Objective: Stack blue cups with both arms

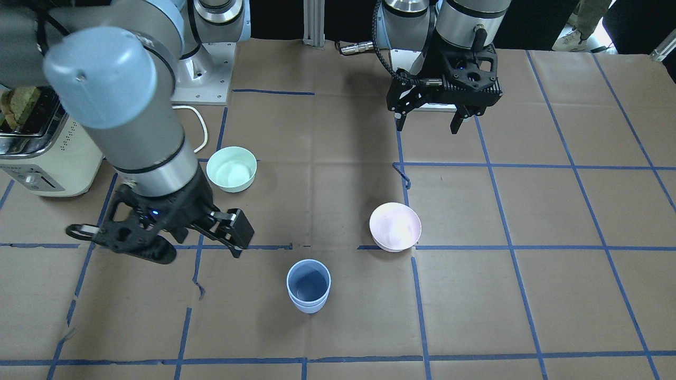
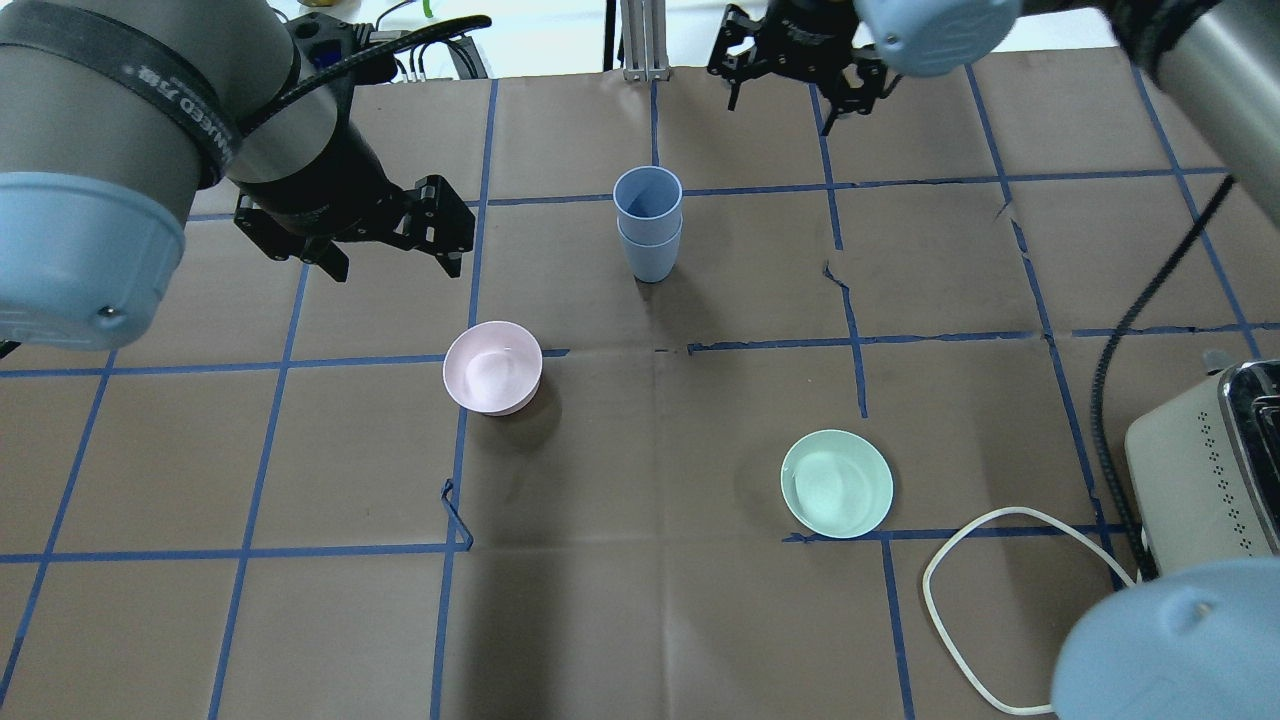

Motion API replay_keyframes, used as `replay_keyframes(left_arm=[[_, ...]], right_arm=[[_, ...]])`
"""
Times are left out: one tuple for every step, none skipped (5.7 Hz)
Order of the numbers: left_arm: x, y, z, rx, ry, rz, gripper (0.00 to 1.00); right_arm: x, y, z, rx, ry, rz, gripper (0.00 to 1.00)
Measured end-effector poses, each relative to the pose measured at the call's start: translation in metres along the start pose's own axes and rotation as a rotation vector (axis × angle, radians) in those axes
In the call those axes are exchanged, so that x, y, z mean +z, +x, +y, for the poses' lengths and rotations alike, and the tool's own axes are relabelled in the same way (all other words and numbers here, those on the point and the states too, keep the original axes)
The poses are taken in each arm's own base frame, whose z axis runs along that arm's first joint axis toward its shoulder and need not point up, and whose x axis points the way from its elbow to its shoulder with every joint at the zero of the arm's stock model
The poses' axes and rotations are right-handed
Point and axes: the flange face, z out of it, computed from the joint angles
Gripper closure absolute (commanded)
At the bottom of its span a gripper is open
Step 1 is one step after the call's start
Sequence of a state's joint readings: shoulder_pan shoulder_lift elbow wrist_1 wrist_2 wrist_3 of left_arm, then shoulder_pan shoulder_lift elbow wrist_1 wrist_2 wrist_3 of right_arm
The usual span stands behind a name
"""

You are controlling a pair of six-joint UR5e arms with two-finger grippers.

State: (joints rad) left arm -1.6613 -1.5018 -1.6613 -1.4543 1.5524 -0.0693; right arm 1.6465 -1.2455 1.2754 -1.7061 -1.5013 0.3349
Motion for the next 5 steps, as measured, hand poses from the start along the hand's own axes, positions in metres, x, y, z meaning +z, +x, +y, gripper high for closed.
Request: replay_keyframes(left_arm=[[0.000,0.000,0.000,0.000,0.000,0.000,0.02],[0.000,0.000,0.001,0.000,-0.001,-0.002,0.02],[-0.001,0.000,0.001,0.001,-0.002,-0.003,0.02],[-0.001,0.000,0.001,0.002,-0.002,-0.003,0.02],[-0.001,0.000,0.001,0.001,-0.001,-0.002,0.02]], right_arm=[[-0.032,0.044,0.017,-0.061,-0.035,0.020,0.00],[-0.047,0.074,0.045,-0.091,-0.065,0.034,0.00],[-0.048,0.089,0.068,-0.098,-0.075,0.053,0.00],[-0.048,0.096,0.080,-0.101,-0.071,0.083,0.00],[-0.047,0.099,0.082,-0.101,-0.069,0.103,0.00]])
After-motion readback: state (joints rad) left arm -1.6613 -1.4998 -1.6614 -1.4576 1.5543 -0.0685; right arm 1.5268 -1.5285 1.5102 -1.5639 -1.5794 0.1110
